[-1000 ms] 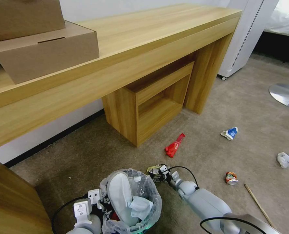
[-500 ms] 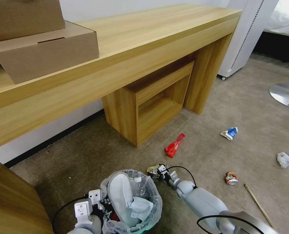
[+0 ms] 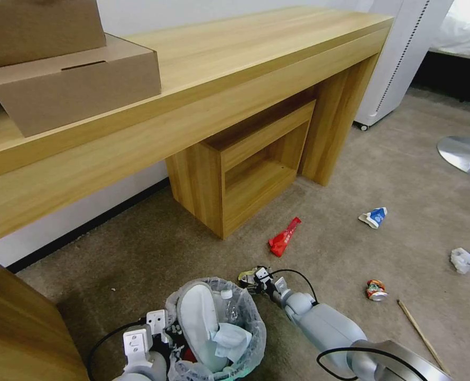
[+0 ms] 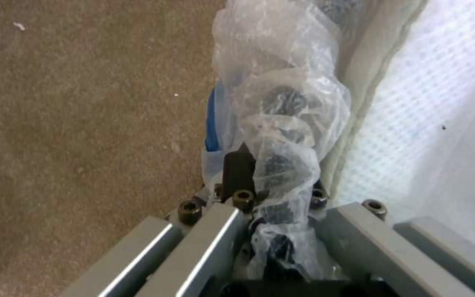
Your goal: Pick up the trash bin and place the garbage on the floor into it.
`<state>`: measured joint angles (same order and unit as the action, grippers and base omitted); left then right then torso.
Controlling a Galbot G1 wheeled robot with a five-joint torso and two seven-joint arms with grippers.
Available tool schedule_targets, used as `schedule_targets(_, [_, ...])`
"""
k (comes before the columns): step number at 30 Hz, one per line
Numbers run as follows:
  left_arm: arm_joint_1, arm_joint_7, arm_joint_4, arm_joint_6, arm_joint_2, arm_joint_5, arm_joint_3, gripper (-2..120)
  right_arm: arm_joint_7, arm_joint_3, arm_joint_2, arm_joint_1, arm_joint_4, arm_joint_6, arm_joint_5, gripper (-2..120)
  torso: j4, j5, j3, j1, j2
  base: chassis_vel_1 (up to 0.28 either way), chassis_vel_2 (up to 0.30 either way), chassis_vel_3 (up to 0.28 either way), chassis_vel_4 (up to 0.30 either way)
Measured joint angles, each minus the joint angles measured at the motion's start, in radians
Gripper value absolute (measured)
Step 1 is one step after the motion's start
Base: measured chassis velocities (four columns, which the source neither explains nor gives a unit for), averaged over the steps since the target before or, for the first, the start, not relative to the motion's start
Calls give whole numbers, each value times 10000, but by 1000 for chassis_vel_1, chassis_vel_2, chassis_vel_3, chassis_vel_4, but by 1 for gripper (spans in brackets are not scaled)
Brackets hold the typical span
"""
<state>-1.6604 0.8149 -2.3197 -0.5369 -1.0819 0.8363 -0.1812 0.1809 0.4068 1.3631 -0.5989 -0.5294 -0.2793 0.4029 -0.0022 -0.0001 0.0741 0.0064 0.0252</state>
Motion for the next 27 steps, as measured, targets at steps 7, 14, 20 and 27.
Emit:
schedule_targets(7, [-7, -2, 0, 8, 46, 0, 22, 0, 29, -87, 169, -49, 210, -178, -138, 92, -3, -4, -1, -1, 3, 0, 0, 0, 0])
schedule_targets(14, [-16, -2, -2, 31, 122, 0, 21, 0, 53, -137, 230, -80, 232, -260, -282, 72, 1, 4, -1, -2, 4, 0, 0, 0, 0])
schedule_targets(20, [-5, -1, 47, 41, 163, -48, 77, 0, 70, -146, 212, -103, 207, -342, -347, 47, 8, 8, 1, -2, 3, 0, 0, 0, 0])
schedule_targets(27, [38, -2, 75, 72, 201, -66, 155, 0, -139, -186, 128, -76, 241, -410, -296, 24, 4, 2, 1, 0, 1, 0, 0, 0, 0])
